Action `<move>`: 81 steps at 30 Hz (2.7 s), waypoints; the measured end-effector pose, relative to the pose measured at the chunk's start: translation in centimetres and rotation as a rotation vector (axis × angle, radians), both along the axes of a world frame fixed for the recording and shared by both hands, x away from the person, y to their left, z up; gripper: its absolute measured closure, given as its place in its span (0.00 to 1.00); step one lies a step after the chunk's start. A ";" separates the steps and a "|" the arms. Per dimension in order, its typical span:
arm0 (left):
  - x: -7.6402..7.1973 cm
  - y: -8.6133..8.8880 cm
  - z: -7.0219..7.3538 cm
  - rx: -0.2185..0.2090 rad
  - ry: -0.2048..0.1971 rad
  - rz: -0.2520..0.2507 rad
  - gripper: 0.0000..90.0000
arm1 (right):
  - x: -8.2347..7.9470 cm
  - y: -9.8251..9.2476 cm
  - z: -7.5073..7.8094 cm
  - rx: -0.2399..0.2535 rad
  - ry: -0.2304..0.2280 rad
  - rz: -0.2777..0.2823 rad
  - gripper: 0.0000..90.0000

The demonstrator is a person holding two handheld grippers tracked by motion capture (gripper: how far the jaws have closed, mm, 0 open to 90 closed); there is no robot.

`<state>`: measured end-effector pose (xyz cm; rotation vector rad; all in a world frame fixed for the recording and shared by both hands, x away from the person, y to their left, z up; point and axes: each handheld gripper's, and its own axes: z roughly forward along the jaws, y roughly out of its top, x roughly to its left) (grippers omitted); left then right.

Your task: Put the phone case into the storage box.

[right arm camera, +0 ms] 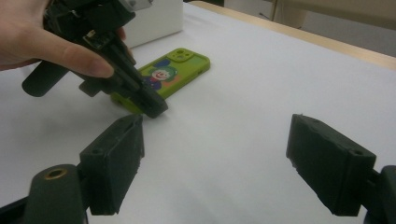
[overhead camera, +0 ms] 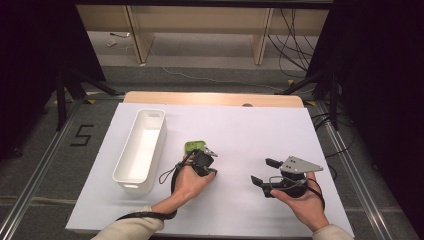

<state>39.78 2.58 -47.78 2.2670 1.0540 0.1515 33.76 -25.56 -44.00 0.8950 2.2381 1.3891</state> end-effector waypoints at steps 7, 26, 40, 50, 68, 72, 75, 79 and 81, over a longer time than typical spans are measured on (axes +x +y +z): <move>-0.8 1.1 0.1 0.013 0.007 -0.022 1.00 | 0.0 0.1 0.0 -0.002 0.000 0.002 0.22; -1.8 3.6 0.2 0.040 0.009 -0.011 1.00 | 0.0 0.0 0.0 -0.004 0.002 -0.001 0.22; -2.3 5.2 0.3 0.046 -0.008 -0.015 0.99 | 0.0 -0.1 0.0 -0.001 0.002 -0.005 0.22; -4.3 6.2 3.4 -0.099 -0.208 -0.084 0.30 | 0.0 -0.5 0.1 0.013 -0.008 -0.009 0.19; -6.8 10.2 5.3 -0.177 -0.334 -0.074 0.00 | -0.4 -1.0 0.5 0.021 -0.023 -0.020 0.19; -6.8 10.6 5.3 -0.185 -0.340 -0.066 0.00 | -0.7 -0.7 0.8 0.022 -0.032 -0.017 0.18; -6.7 10.7 5.3 -0.181 -0.340 -0.065 0.00 | -0.9 -0.6 0.9 0.020 -0.039 -0.016 0.18; -6.5 10.8 5.3 -0.178 -0.344 -0.058 0.00 | -1.1 -0.7 1.2 0.026 -0.050 -0.016 0.18; -6.4 10.8 5.4 -0.176 -0.350 -0.054 0.00 | -1.3 -0.7 1.3 0.035 -0.057 -0.016 0.18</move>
